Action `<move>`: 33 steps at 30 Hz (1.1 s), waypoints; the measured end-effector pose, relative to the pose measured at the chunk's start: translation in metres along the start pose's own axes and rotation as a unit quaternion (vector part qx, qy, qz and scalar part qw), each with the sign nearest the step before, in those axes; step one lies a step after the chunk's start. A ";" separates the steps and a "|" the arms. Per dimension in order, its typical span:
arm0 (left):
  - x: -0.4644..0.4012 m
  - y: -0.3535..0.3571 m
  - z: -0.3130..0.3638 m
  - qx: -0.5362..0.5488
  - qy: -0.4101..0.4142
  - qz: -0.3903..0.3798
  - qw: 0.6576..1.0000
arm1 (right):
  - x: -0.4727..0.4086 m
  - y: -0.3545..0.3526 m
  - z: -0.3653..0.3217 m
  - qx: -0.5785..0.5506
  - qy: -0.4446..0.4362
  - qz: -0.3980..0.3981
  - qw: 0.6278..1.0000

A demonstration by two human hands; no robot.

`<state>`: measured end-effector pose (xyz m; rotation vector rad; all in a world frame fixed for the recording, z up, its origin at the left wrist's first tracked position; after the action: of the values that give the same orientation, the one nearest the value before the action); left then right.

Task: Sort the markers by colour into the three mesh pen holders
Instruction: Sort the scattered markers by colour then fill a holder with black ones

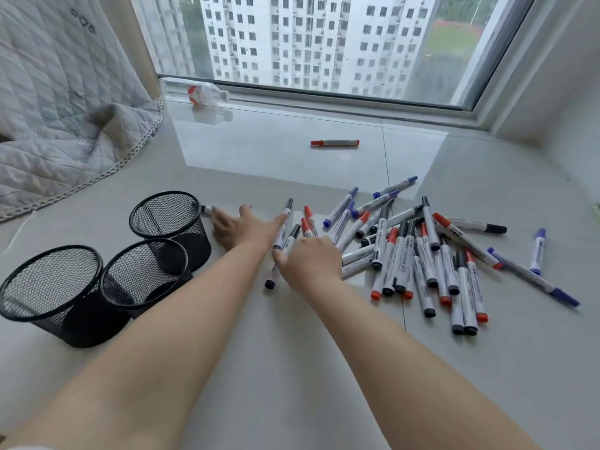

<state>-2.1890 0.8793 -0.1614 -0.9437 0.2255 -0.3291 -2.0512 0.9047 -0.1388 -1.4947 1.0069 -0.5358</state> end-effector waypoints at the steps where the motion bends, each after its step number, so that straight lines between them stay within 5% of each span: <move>1: -0.003 0.003 0.003 -0.017 0.003 -0.003 1.000 | -0.002 0.002 -0.002 0.008 0.007 -0.009 1.000; 8: -0.016 0.012 0.016 -0.073 0.047 0.029 0.996 | -0.001 0.005 0.002 -0.003 0.035 -0.018 0.999; 17: -0.002 0.012 0.038 -0.060 0.193 0.024 0.979 | 0.007 -0.036 0.071 -0.184 0.174 0.042 0.967; 25: 0.022 0.004 0.051 0.047 0.167 0.010 0.985 | -0.004 -0.042 0.133 -0.049 0.221 0.060 0.972; 33: 0.060 0.010 0.085 0.068 0.209 -0.056 0.974 | -0.006 -0.039 0.141 -0.086 0.229 0.044 0.969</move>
<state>-2.1032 0.9266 -0.1241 -0.7450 0.5307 -0.6404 -1.9294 0.9856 -0.1286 -1.5016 1.5046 -0.7650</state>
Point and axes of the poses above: each hand's wrist, its own x-axis away from the middle knuckle, its own y-axis out of the palm, z = x × y, the point moved 7 cm from there along -x, towards the middle knuckle, and after that the axes turned 13 degrees about z, right-handed, at the moved point
